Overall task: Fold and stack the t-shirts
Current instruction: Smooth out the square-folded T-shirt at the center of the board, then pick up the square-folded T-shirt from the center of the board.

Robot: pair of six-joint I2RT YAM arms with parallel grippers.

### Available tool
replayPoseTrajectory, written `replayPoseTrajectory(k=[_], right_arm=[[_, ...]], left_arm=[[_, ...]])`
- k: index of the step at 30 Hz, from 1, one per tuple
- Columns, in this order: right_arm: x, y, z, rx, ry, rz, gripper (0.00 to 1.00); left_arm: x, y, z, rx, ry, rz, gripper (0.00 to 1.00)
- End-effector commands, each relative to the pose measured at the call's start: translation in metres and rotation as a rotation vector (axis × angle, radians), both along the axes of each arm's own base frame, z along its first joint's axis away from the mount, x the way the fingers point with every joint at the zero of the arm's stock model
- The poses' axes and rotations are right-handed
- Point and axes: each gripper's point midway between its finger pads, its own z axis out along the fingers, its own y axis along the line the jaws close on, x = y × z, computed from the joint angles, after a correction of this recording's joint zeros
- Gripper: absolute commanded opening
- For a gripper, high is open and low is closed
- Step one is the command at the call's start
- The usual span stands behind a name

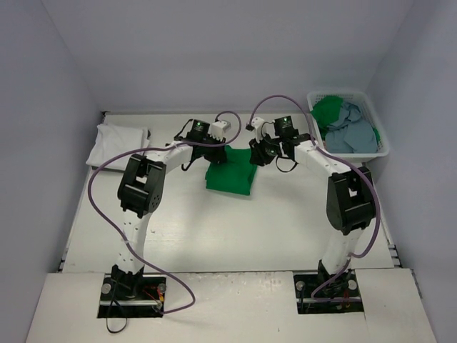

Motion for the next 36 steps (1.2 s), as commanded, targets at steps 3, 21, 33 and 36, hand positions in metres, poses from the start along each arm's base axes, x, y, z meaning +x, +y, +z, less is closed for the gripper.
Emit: replayPoseTrajectory(k=[3,21,33,36], right_arm=[[0.005,-0.005,0.024,0.013,-0.036,-0.006,0.27],[0.010,0.051,-0.020,0.162,0.150,0.095,0.00],[0.009,0.085,-0.002,0.148,0.091,0.139,0.00],[0.001,0.088,-0.026,0.127,0.139,0.148,0.00]], left_arm=[[0.012,-0.001,0.054,-0.049,-0.070,0.013,0.04],[-0.010,0.072,0.101,-0.110,-0.067,0.090,0.41],[-0.027,0.063,0.064,-0.160,0.074,0.074,0.37],[-0.031,0.061,0.055,-0.172,0.114,0.069,0.37]])
